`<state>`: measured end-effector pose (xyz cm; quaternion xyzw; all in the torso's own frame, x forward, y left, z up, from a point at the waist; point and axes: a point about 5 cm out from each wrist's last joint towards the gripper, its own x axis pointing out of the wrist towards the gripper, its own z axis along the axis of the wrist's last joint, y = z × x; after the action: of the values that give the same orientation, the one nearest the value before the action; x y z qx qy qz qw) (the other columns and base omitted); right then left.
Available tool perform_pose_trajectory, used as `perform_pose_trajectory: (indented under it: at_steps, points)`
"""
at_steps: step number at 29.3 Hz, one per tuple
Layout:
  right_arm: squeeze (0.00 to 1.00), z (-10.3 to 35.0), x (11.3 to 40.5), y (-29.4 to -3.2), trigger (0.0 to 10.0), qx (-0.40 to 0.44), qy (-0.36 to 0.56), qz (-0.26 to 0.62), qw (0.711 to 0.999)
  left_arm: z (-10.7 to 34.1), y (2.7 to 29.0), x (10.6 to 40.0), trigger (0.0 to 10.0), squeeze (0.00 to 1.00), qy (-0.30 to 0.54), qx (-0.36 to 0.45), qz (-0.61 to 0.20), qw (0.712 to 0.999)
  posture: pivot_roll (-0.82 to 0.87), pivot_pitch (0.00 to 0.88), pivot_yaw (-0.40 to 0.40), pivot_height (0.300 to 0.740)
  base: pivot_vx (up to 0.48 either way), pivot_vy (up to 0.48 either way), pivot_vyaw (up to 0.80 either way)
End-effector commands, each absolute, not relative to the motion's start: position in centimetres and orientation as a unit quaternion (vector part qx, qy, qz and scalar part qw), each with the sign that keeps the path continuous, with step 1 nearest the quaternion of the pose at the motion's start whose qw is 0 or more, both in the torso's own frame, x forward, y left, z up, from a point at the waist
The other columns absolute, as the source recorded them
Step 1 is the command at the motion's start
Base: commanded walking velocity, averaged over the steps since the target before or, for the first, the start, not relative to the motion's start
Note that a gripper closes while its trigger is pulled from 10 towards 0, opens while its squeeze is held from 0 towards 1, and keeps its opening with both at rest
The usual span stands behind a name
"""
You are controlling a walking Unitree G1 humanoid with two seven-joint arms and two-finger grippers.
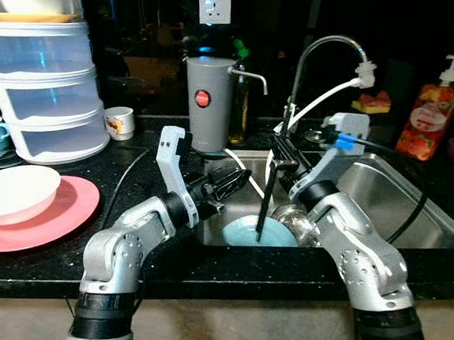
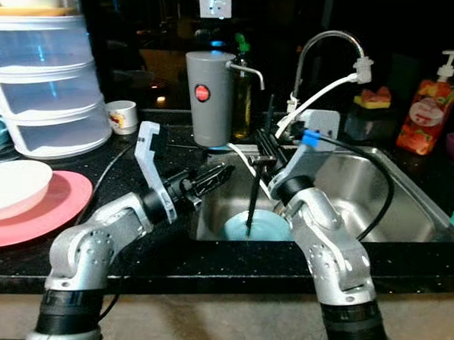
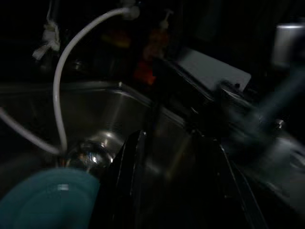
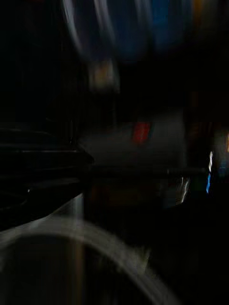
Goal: Kitchen organization
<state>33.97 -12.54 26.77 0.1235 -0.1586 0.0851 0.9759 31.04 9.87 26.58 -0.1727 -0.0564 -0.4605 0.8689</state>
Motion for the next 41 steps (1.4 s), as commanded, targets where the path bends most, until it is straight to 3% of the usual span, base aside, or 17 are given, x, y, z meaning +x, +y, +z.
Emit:
perform_pose_trajectory:
  at_steps: [1,11,12,16,17,19,20,26,28,29,30,31,34,35,36,39,41]
  points:
    - [0.00,26.1,35.0,-13.3,10.0,0.113,-0.163,0.024,0.980,26.2,10.5,30.3,10.0,0.00,-0.050,-0.182,-0.451,0.872,0.19,0.025,-0.110,0.740,0.000,0.000,0.00]
    - [0.00,20.4,36.0,-13.5,10.0,0.062,-0.071,-0.008,0.996,24.8,11.2,30.2,10.0,0.00,-0.019,-0.191,-0.404,0.894,0.20,0.022,-0.121,0.740,0.000,0.000,0.00]
    - [0.00,18.3,36.1,-13.1,10.0,0.015,-0.013,-0.001,1.000,24.4,11.1,30.6,10.0,0.00,-0.005,-0.182,-0.389,0.903,0.19,0.020,-0.112,0.740,0.000,0.000,0.00]
    - [0.00,16.8,36.1,-12.7,10.0,-0.005,0.006,0.002,1.000,23.9,11.4,31.3,10.0,0.00,0.008,-0.171,-0.342,0.924,0.19,0.020,-0.107,0.740,0.000,0.000,0.00]
    - [0.61,16.7,36.0,-12.6,10.0,-0.007,0.004,0.003,1.000,23.7,11.6,31.7,10.0,0.00,0.014,-0.167,-0.320,0.932,0.19,0.018,-0.104,0.740,0.000,0.000,0.00]
    - [0.61,16.5,36.0,-12.6,10.0,-0.009,0.001,0.002,1.000,23.5,11.8,32.0,10.0,0.00,0.019,-0.165,-0.306,0.937,0.19,0.018,-0.104,0.740,0.000,0.000,0.00]
    - [1.00,16.6,35.9,-12.6,10.0,-0.002,-0.008,0.004,1.000,23.3,12.0,32.2,10.0,0.00,0.026,-0.165,-0.292,0.942,0.19,0.014,-0.099,0.740,0.000,0.000,0.00]
    - [1.00,18.1,35.9,-13.4,10.0,0.007,-0.038,-0.007,0.999,23.2,12.2,32.5,10.0,0.00,0.031,-0.160,-0.276,0.947,0.19,0.007,-0.098,0.740,0.000,0.000,0.00]
    - [1.00,20.0,35.8,-13.8,10.0,0.026,-0.077,-0.009,0.997,23.1,12.7,32.8,10.0,0.00,0.027,-0.143,-0.244,0.959,0.19,0.003,-0.097,0.740,0.000,0.000,0.00]
    - [0.94,22.3,35.3,-14.0,10.0,0.053,-0.129,0.002,0.990,23.1,13.1,33.2,10.0,0.00,0.023,-0.117,-0.210,0.970,0.19,0.003,-0.097,0.740,0.000,0.000,0.00]
    - [0.94,22.8,35.2,-14.1,10.0,0.060,-0.143,0.007,0.988,23.1,13.2,33.3,10.0,0.00,0.021,-0.110,-0.201,0.973,0.19,0.003,-0.097,0.740,0.000,0.000,0.00]
    - [0.00,23.5,35.0,-14.0,10.0,0.067,-0.159,0.013,0.985,23.1,13.3,33.3,10.0,0.00,0.019,-0.102,-0.192,0.976,0.19,0.003,-0.097,0.740,0.000,0.000,0.00]
    - [0.00,27.0,33.9,-14.0,10.0,0.078,-0.224,0.032,0.971,23.2,14.0,33.5,10.0,0.00,0.018,0.007,-0.114,0.993,0.19,0.003,-0.097,0.740,0.000,0.000,0.00]
    - [0.00,27.0,33.9,-14.0,10.0,0.078,-0.224,0.032,0.971,23.2,14.0,33.5,10.0,0.00,0.018,0.007,-0.114,0.993,0.19,0.003,-0.097,0.740,0.000,0.000,0.00]
    - [0.00,27.9,33.6,-14.1,10.0,0.081,-0.238,0.036,0.967,23.4,14.3,33.5,10.0,0.00,0.021,0.095,-0.082,0.992,0.19,0.003,-0.097,0.740,0.000,0.000,0.00]
    - [0.00,28.9,33.3,-14.2,10.0,0.084,-0.251,0.040,0.963,23.6,15.1,33.2,10.0,0.00,0.027,0.194,-0.029,0.980,0.18,0.007,-0.091,0.740,0.000,0.000,0.00]
    - [0.00,29.1,33.3,-14.3,10.0,0.084,-0.255,0.040,0.963,23.5,15.8,33.1,10.0,0.00,0.038,0.219,-0.002,0.975,0.18,0.009,-0.088,0.740,0.000,0.000,0.00]
